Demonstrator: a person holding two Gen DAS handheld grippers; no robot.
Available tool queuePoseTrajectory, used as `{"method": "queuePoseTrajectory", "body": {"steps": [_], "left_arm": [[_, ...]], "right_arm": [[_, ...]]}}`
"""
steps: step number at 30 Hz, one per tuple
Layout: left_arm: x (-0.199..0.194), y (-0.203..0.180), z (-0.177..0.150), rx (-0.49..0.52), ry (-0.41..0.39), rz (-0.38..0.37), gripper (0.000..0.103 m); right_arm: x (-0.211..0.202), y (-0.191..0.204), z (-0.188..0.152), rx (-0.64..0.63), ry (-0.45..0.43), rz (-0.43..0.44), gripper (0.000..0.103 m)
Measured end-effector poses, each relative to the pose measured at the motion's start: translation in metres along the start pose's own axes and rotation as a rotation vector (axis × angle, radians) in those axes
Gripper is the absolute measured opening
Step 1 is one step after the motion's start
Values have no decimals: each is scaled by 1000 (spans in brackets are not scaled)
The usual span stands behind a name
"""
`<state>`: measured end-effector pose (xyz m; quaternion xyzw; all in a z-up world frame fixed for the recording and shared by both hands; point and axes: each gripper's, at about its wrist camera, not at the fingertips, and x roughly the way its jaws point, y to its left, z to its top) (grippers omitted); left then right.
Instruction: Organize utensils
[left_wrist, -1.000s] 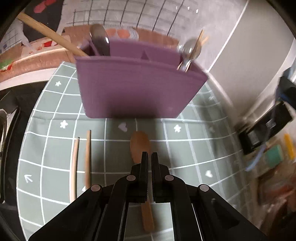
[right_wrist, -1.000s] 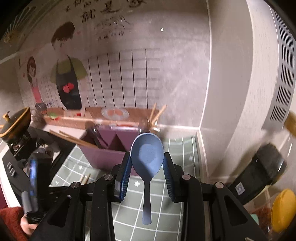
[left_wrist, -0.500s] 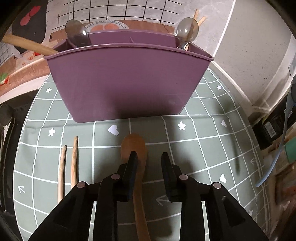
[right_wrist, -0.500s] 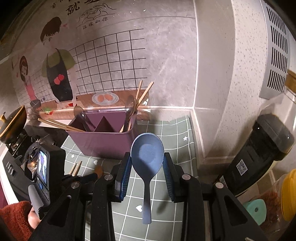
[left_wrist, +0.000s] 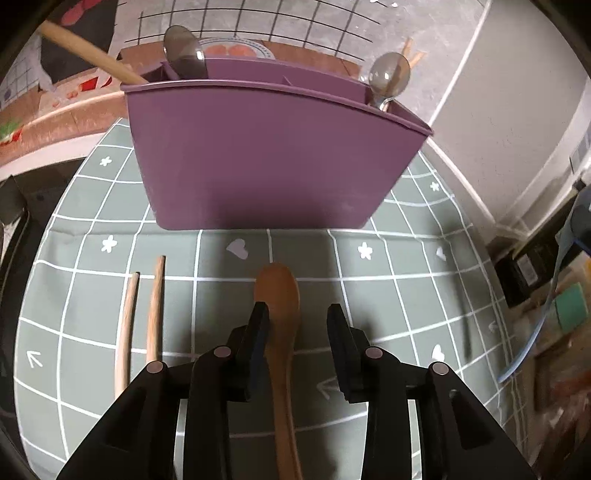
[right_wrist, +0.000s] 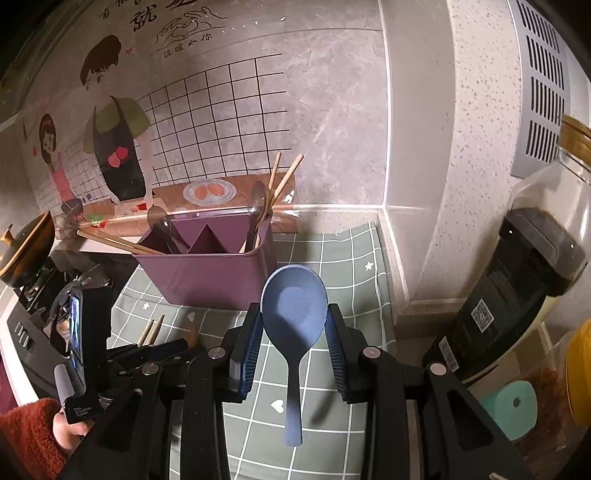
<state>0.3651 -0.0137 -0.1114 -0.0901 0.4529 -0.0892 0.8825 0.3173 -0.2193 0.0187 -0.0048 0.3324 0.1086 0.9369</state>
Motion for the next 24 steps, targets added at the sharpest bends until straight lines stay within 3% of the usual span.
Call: {"method": "queuePoseTrajectory", "body": {"steps": [3,8,13,24], "left_arm": [[-12,8,-1,-13,-47,33,34],[-10,18,-3,-26,17,-13,37],[-2,4,-3,10,13,-10,39],[16,-12,7,85,14,176,39]], "right_arm": [[-4,1,-2,-13,-9,-6,31],[-5,-1,-5,1,-4,-4,31],[-3,1,-6,-5,4,-2,31],[-7,8,-8,-21,3,-24,31]]}}
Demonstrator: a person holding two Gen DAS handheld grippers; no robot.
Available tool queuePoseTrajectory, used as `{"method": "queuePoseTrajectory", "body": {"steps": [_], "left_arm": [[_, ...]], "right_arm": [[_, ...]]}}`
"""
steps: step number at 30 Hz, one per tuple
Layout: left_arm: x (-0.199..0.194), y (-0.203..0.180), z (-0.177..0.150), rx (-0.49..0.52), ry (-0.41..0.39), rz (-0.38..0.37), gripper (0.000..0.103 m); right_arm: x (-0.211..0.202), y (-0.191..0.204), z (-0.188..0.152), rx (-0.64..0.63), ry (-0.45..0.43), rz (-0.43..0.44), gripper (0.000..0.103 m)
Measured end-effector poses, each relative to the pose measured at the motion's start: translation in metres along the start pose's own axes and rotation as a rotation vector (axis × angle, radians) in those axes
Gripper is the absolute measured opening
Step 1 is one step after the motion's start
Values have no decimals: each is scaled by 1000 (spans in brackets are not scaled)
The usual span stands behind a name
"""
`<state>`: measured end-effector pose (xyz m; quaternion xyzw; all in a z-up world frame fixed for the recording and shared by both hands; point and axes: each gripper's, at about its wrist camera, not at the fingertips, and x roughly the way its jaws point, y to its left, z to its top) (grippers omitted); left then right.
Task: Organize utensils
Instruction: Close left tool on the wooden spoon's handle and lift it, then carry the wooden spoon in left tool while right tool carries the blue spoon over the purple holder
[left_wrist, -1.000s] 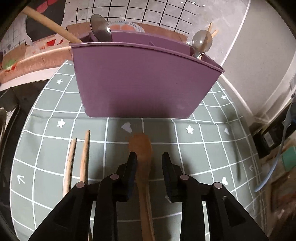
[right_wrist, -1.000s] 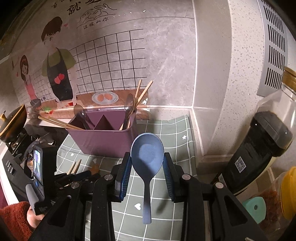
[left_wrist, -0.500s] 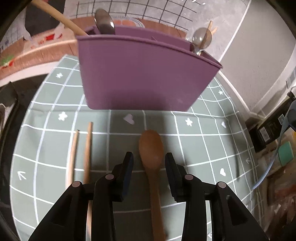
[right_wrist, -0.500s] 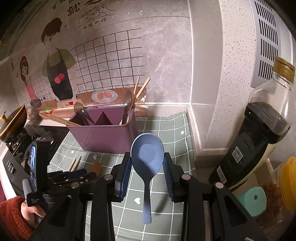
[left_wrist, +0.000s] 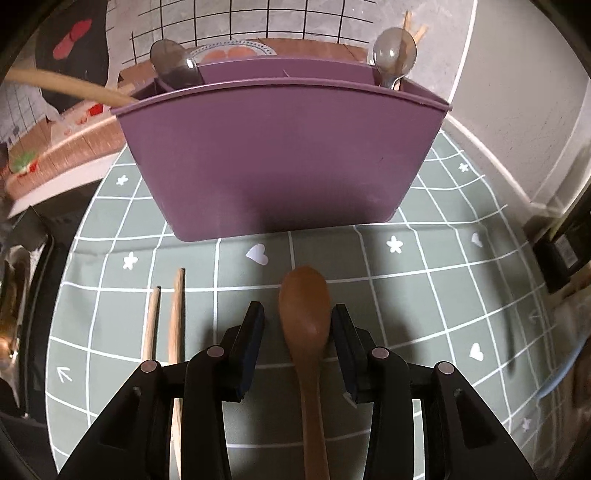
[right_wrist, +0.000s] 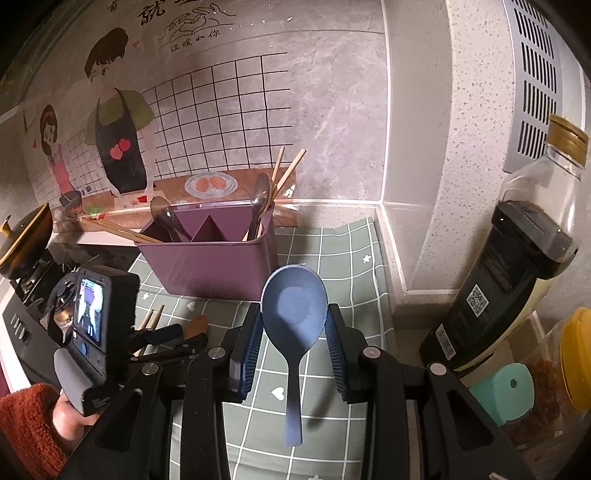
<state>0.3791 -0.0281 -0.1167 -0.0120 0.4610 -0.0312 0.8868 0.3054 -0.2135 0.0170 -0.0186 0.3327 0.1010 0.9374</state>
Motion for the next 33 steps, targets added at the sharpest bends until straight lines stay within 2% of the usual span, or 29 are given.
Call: {"method": "queuePoseTrajectory", "body": {"steps": [3,4,7,13,18,22,24,28,30,33], "left_arm": [[1,-6,-1,26,-4,26,38],[1,-5,-1,21,1,18,30],[-4,0,-4,-17,2,-6,30],[-31,11,-8,-24,-67,-22,30],[-75,26,-5,-52,-157,-74,29],[-127,34,4,-83,-298,-127,29],[-153,40,18,-102,-385,-150,29],[-203,53,57,-122,-517,-206,29],[-229,54,84,-106,-613,-185,29],[-245,56,106,-111,-761,-134,30]], "right_arm": [[-3,1,1,-2,-5,-8,31],[-4,2,2,-3,-7,-11,31],[-8,4,2,-9,-15,-17,31],[-12,6,3,-13,-16,-14,31],[-15,14,6,-18,-25,5,31],[-22,20,16,-6,-53,21,31],[-32,22,30,2,-104,27,31],[-60,30,84,5,-230,85,31],[-69,36,110,-9,-285,97,31],[-70,42,143,-16,-373,95,31]]}}
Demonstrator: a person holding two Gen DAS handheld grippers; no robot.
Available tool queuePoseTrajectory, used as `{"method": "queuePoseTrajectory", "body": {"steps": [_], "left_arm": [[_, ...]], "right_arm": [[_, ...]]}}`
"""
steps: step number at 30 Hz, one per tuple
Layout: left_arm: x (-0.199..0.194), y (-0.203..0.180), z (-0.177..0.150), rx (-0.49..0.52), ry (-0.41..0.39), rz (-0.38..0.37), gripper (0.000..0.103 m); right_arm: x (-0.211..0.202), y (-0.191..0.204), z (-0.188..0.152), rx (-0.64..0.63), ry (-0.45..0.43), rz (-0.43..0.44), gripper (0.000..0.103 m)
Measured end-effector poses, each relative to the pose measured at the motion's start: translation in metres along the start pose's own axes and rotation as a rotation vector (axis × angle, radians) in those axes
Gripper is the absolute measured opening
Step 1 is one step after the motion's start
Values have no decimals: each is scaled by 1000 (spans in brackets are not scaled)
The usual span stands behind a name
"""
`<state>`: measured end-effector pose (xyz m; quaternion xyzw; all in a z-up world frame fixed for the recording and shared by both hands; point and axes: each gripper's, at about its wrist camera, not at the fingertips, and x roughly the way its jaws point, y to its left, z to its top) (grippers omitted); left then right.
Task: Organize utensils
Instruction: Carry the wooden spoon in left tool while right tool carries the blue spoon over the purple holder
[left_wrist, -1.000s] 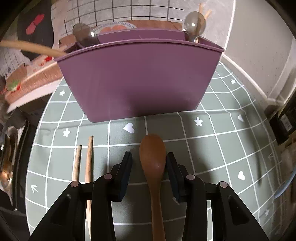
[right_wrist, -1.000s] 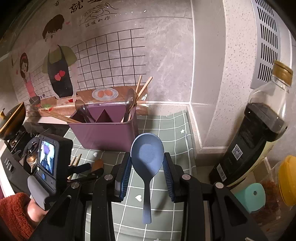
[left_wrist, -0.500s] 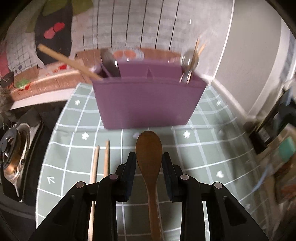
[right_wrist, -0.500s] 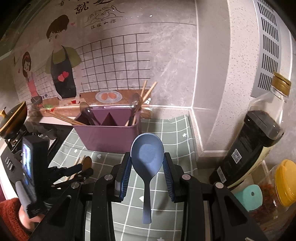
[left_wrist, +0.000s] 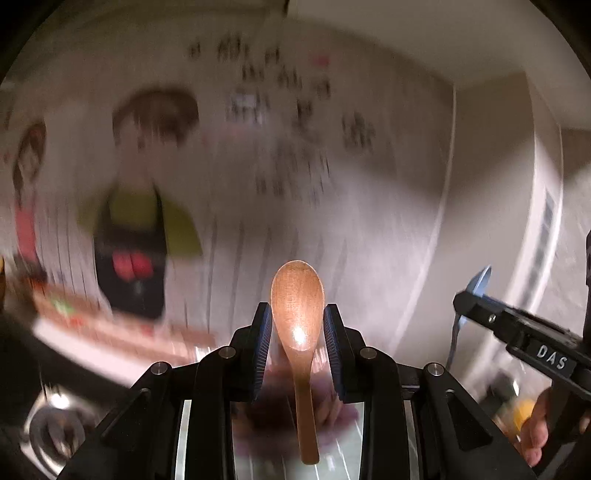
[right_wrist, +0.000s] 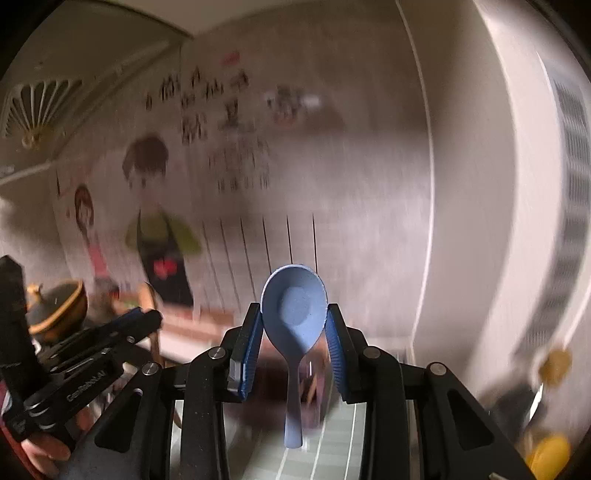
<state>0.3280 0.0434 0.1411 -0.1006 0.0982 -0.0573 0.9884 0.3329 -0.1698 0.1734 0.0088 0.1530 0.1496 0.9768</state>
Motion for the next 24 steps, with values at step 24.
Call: {"method": "queuePoseTrajectory", "body": {"steps": [24], "left_arm": [[131,32,-98,-35,267,86,30]], "right_arm": [[167,-26,-95,83,293,-14,31]]}}
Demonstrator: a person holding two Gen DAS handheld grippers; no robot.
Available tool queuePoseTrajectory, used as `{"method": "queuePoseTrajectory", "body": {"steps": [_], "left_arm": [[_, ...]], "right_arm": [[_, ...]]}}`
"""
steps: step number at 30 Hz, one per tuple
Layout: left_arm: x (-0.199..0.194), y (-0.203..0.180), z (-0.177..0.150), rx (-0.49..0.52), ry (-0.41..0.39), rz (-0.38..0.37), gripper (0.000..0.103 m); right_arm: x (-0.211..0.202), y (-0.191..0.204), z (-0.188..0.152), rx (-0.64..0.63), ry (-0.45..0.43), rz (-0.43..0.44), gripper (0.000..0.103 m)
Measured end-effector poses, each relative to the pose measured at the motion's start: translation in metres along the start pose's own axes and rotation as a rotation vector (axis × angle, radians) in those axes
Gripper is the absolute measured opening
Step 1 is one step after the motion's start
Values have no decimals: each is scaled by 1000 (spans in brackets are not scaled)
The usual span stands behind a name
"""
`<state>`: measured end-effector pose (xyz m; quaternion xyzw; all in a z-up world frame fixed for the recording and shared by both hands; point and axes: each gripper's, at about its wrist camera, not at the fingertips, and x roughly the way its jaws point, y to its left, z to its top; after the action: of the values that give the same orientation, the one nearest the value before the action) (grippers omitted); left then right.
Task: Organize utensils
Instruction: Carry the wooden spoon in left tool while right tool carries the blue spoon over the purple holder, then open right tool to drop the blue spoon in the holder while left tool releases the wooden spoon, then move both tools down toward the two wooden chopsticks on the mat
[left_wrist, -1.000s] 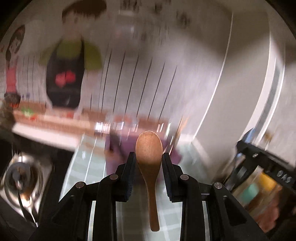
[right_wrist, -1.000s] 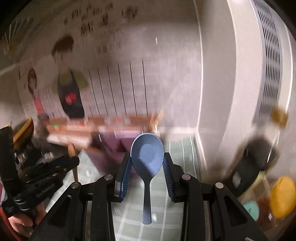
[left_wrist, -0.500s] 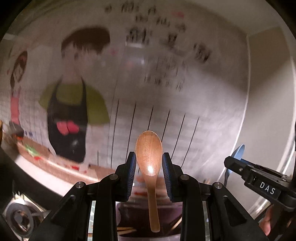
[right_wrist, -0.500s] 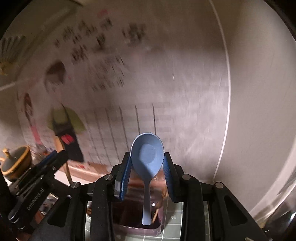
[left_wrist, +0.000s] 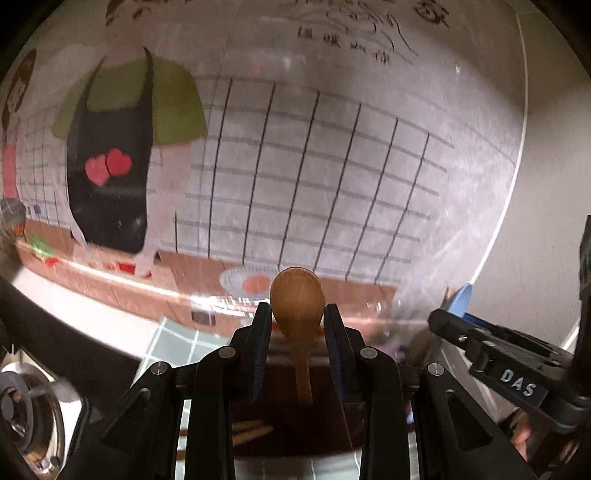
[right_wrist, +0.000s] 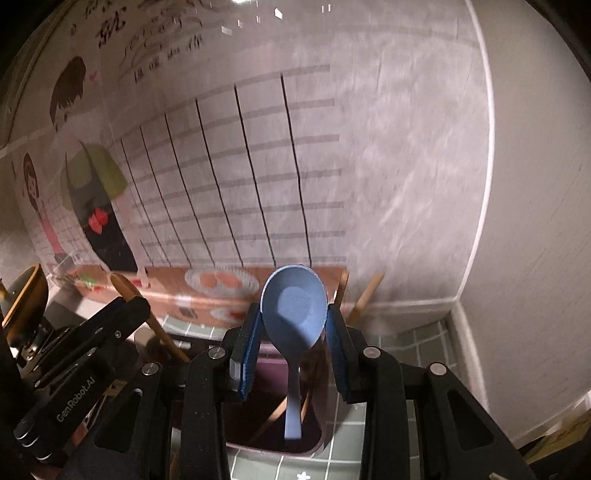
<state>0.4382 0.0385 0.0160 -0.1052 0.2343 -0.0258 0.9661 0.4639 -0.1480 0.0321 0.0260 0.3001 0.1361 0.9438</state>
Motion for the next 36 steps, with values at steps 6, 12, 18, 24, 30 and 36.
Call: {"method": "queuePoseTrajectory", "body": {"steps": [6,12,18,24,30,36], "left_arm": [[6,-2,-9,7,118,-59,30],[-7,-2,-4,3,99,-47,31],[-49,-2,12,18,36,-38,34],[-104,10,4,19,42,-61,42],[-147,45,-38,-14,99,15,50],[-180,74,-100,-34,188,92,49]], "right_arm": [[11,4,-21,-55,96,-23,32],[1,8,-31,-107,110,-26,33],[-42,5,-28,-80,40,-30,34],[-80,10,-46,-64,26,-36,34],[-107,28,-83,-90,64,-31,34],[-126,56,-138,-149,140,-3,35]]}}
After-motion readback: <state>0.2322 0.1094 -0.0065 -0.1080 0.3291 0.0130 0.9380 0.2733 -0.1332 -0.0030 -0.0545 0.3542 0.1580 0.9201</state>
